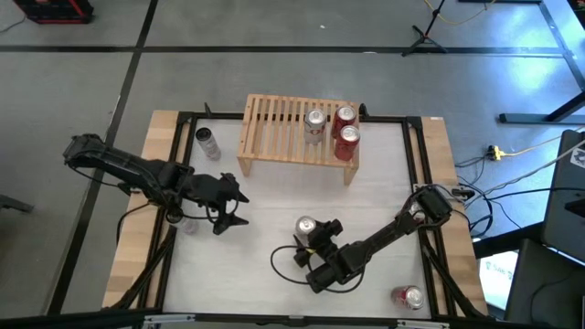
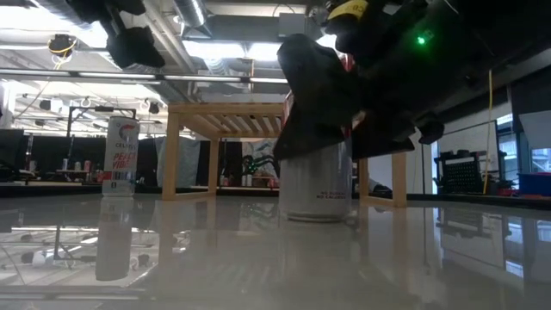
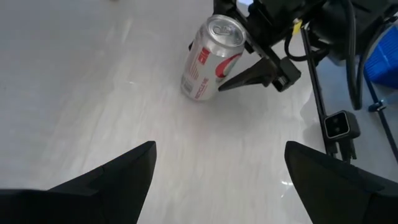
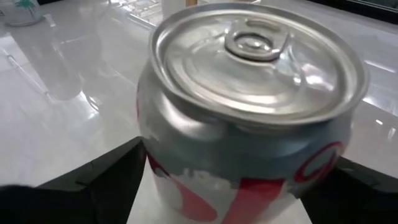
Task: Place canned beverage on shelf
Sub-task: Put the silver soda can on the shelf aligned with the other silver soda can
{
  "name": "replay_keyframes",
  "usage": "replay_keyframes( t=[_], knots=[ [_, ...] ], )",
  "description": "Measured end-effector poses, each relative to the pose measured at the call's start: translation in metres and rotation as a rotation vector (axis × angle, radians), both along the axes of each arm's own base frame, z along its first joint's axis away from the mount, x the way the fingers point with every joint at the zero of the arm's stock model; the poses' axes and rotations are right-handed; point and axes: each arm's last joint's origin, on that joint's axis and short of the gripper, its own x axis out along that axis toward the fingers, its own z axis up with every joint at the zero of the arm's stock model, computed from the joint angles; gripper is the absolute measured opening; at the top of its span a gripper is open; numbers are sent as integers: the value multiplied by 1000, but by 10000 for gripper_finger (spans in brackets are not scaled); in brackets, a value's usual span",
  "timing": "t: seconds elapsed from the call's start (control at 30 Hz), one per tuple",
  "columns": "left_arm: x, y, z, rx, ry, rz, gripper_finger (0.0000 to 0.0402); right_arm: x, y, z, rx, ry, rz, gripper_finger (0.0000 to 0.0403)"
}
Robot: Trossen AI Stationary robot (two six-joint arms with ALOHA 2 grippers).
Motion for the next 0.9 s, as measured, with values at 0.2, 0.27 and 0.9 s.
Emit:
replay_keyframes(
  t=[0.2, 0.27, 0.9],
  knots=[
    [0, -1, 5, -30, -9, -40, 348, 0, 1, 0, -3, 0, 3, 287],
    [1, -2, 13, -39, -27, -105, 348, 1, 1, 2, 0, 0, 4, 273],
    [-99, 30, 110, 65, -186, -113, 348, 59, -43, 156, -13, -26, -145, 273]
  ],
)
